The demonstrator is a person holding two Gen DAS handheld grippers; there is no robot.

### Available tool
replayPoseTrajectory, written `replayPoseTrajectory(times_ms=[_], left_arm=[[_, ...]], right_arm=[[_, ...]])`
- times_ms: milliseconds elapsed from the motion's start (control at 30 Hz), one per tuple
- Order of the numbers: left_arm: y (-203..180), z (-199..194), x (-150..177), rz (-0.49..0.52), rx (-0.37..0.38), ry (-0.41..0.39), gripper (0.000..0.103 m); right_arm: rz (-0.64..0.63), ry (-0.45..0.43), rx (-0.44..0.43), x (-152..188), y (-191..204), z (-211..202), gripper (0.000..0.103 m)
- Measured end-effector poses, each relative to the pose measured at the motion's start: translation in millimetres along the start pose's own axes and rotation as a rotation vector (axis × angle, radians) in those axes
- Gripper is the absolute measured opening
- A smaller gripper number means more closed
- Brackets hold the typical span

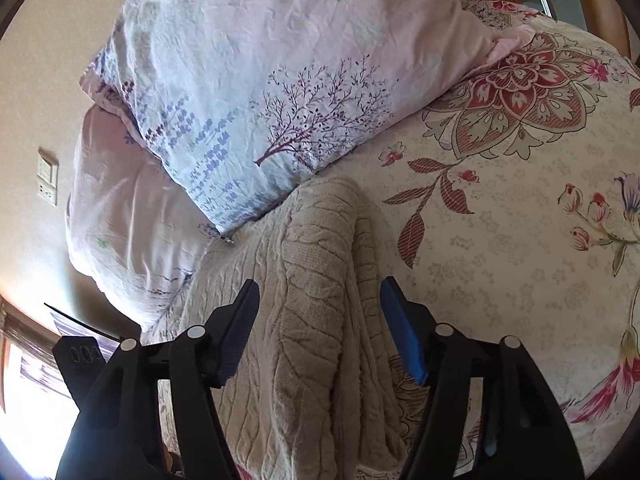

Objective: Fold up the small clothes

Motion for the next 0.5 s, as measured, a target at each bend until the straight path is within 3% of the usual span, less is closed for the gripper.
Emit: replayPoseTrajectory(times_ms=[67, 100, 233, 367, 500], left_arm=[[-3, 7, 4, 0.014, -0.012, 0.015, 0.082], [-3, 10, 6, 0.020, -0.015, 0.025, 0.083], [-10, 13, 10, 0.050, -0.012, 0.045, 0.083], [-16, 13, 10, 0.080, -0.011, 0.049, 0.083], [-17, 17, 11, 0.080, 0.004, 0.060, 0.083]], right_arm=[[-0.028, 0.008, 0.014, 3, 5, 5, 0.038], [-0.052, 0.003, 0.031, 4, 8, 7, 0.024], [-0.197, -0.107, 0.140, 0, 28, -6, 0.009], [-0.283, -0.228, 0.191, -15, 49, -29, 0.008], [-0.334, -0.253, 0.267, -21, 54, -28, 0.008]])
Point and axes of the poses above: each gripper's, at about its wrist camera, not at the fingertips, and z roughly the way its jaws point, y to its left, x to its underside, the point moved 4 cm from there along z, roughly the way its jaws point, and after that the axes turned 7 degrees about x, right-handed, at the moved point
